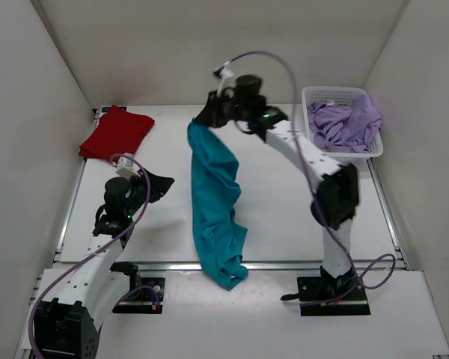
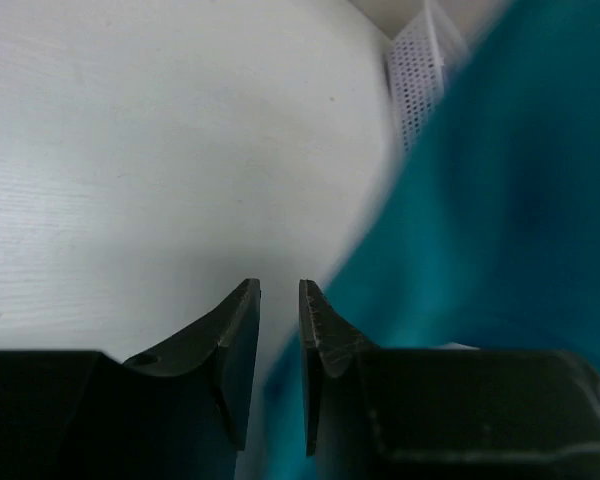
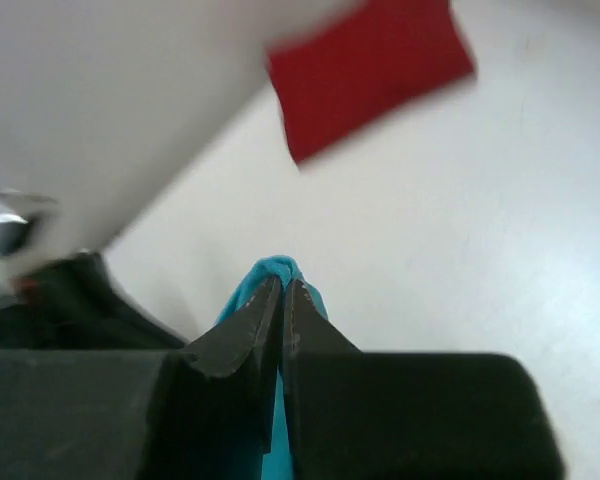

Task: Fold and stack the t-shirts
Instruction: Move the tshirt to the center of the board, then flatten out the tshirt

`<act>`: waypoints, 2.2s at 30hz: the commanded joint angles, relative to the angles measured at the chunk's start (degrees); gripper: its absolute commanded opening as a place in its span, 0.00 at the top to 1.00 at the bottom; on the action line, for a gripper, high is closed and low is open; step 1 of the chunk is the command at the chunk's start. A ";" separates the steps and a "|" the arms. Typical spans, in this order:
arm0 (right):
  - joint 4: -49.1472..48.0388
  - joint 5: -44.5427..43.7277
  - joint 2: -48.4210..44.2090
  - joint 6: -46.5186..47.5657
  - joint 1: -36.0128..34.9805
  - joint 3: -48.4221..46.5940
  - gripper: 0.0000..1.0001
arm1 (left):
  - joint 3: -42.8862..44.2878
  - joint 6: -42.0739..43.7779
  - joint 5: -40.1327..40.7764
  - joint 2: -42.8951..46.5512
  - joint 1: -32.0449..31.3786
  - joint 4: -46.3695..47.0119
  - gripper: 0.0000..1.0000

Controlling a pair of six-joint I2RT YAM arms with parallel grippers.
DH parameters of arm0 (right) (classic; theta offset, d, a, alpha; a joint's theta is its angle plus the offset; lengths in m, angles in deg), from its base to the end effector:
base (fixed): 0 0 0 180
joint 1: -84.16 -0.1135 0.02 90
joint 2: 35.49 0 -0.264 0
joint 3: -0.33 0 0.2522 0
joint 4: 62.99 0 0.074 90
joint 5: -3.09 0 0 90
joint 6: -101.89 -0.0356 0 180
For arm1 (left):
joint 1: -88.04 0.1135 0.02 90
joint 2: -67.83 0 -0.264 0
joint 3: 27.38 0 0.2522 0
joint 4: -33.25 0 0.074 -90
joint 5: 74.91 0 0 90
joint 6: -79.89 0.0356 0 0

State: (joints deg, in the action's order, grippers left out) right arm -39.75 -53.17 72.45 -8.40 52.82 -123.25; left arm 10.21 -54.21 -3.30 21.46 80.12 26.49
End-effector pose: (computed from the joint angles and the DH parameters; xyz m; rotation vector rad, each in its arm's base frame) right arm 0.3714 0.2493 0.4190 -0.6355 1.7094 1.1531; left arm 0.1876 -0.0374 0.2372 -0.3711 1.8952 -0.9176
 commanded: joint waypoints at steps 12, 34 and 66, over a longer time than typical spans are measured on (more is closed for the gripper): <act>22.53 -1.84 30.14 -0.01 -0.92 -37.32 0.89 | -0.63 6.48 14.25 -1.79 -9.65 -3.76 0.72; 31.13 -27.94 -4.46 13.28 0.83 0.80 0.68 | -0.28 -17.93 18.21 -28.34 -22.92 19.79 0.36; -6.92 -12.74 -48.44 -2.56 2.85 71.93 0.64 | 8.07 -34.13 21.91 -50.04 -21.70 28.15 0.47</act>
State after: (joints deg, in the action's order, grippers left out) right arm -41.87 -66.88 26.03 -10.41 55.66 -51.86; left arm 16.53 -87.71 16.63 -28.71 57.85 52.94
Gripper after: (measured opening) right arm 0.359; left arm 0.534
